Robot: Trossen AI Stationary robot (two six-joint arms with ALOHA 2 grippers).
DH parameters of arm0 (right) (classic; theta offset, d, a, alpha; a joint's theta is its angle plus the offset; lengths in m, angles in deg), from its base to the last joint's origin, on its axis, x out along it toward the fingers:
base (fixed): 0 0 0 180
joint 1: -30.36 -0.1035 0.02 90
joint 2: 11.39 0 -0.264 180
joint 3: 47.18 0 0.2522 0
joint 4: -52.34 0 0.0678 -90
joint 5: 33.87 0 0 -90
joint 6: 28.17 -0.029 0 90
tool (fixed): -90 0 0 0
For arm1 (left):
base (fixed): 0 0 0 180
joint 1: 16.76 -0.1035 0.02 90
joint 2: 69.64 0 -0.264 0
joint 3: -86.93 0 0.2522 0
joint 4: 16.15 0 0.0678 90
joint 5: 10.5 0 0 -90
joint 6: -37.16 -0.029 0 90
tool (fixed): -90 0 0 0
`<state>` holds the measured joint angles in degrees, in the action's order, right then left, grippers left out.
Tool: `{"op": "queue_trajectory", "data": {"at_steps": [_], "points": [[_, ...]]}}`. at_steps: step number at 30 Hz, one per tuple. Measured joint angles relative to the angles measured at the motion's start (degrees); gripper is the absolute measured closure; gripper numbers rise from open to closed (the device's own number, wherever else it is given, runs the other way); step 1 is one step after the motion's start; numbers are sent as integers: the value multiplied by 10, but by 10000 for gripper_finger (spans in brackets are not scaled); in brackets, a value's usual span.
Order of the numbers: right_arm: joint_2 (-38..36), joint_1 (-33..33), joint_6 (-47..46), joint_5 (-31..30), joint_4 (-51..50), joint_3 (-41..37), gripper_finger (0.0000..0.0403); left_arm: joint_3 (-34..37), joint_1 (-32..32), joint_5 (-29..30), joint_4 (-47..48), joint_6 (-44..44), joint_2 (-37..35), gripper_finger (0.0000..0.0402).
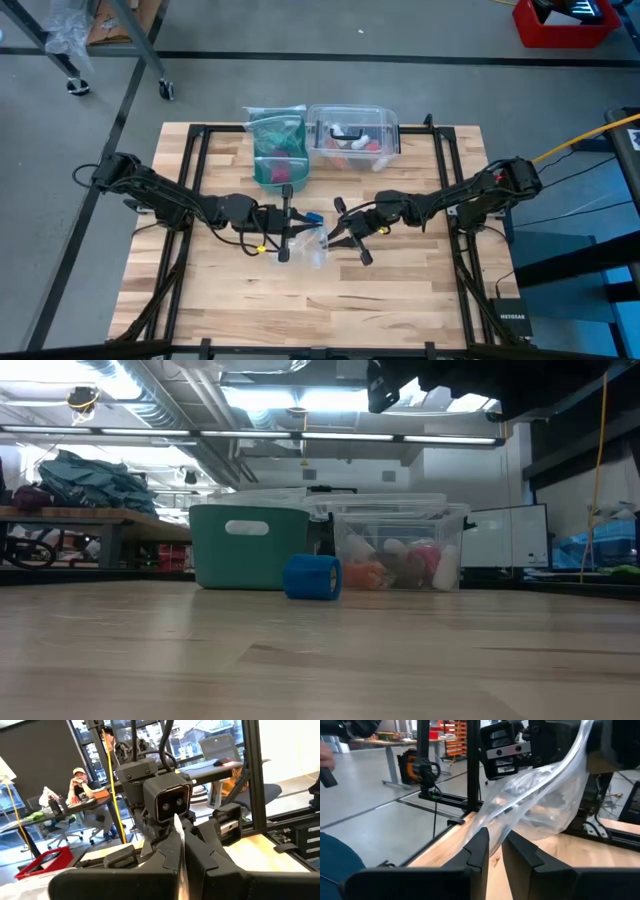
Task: Roll bandage
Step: Open the transparent zip bag
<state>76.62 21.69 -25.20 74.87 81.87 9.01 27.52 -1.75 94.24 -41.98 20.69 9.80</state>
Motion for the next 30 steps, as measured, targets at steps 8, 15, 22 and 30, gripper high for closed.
{"op": "queue_trajectory", "data": {"at_steps": [8, 15, 22, 30], "points": [[-1, 1, -27, -3, -20, 1, 347, 0, 0, 25, -28, -19, 0, 402], [-1, 1, -27, -6, -27, 1, 347, 0, 0, 51, -46, -51, 0, 402], [-1, 1, -28, -7, -28, 1, 347, 1, 0, 77, -61, -74, 1, 402], [-1, 1, -28, -6, -30, 1, 347, 1, 1, 89, -65, -75, 1, 402]]}}
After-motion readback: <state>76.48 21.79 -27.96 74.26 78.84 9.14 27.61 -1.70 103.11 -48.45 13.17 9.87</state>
